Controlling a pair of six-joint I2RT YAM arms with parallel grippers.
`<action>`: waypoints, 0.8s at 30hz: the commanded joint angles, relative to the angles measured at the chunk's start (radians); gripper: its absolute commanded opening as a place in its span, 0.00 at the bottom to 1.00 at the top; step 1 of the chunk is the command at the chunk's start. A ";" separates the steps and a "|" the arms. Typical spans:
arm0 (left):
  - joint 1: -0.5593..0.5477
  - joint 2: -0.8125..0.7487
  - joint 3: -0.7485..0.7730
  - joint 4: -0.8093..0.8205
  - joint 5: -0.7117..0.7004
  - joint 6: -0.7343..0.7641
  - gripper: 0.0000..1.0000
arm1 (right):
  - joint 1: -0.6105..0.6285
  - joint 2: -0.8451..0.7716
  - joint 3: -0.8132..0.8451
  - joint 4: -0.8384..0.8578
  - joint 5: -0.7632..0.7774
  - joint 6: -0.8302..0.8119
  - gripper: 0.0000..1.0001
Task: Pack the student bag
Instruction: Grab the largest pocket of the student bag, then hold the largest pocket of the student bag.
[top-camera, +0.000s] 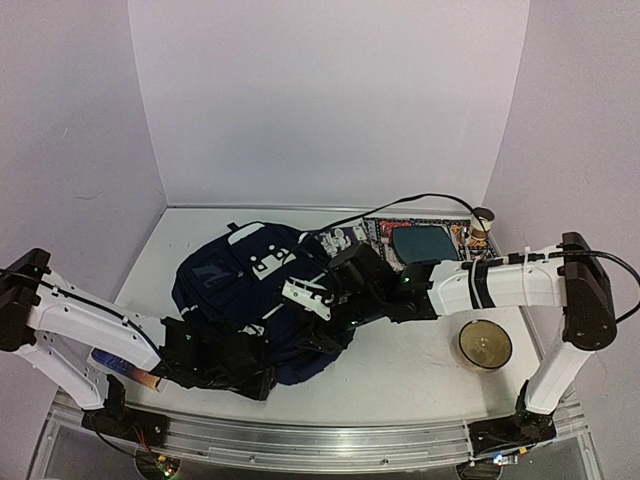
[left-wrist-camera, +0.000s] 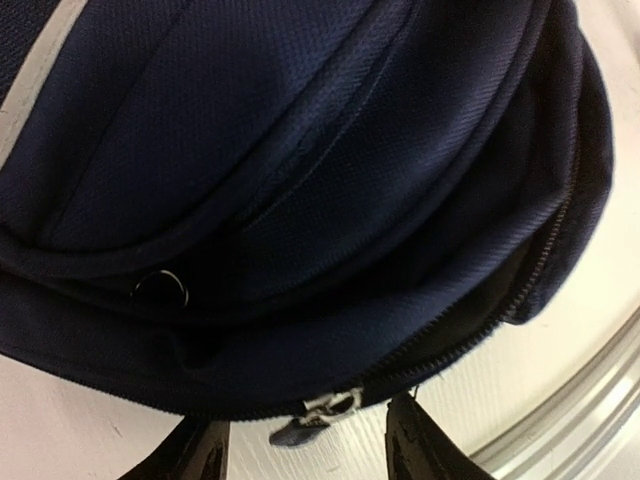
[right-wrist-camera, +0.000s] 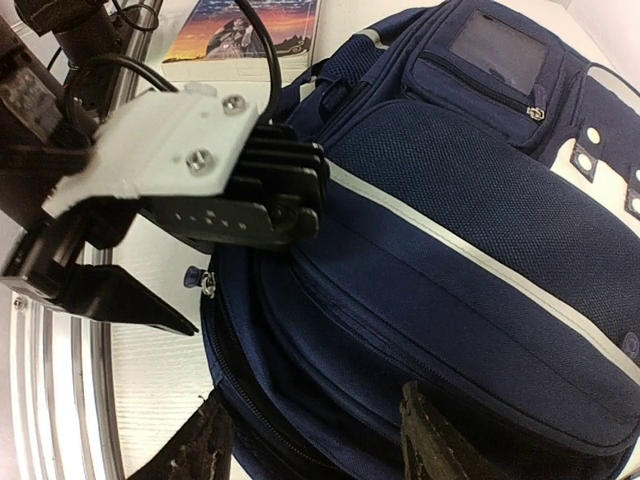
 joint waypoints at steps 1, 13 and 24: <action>-0.003 0.044 -0.004 0.086 -0.046 0.034 0.39 | -0.001 -0.031 -0.005 0.000 -0.044 -0.009 0.59; -0.004 -0.128 0.032 0.080 0.004 0.074 0.00 | 0.002 0.051 0.019 -0.002 -0.121 -0.068 0.72; -0.004 -0.217 0.118 0.031 0.036 0.152 0.00 | 0.009 0.155 0.115 -0.006 -0.173 -0.103 0.79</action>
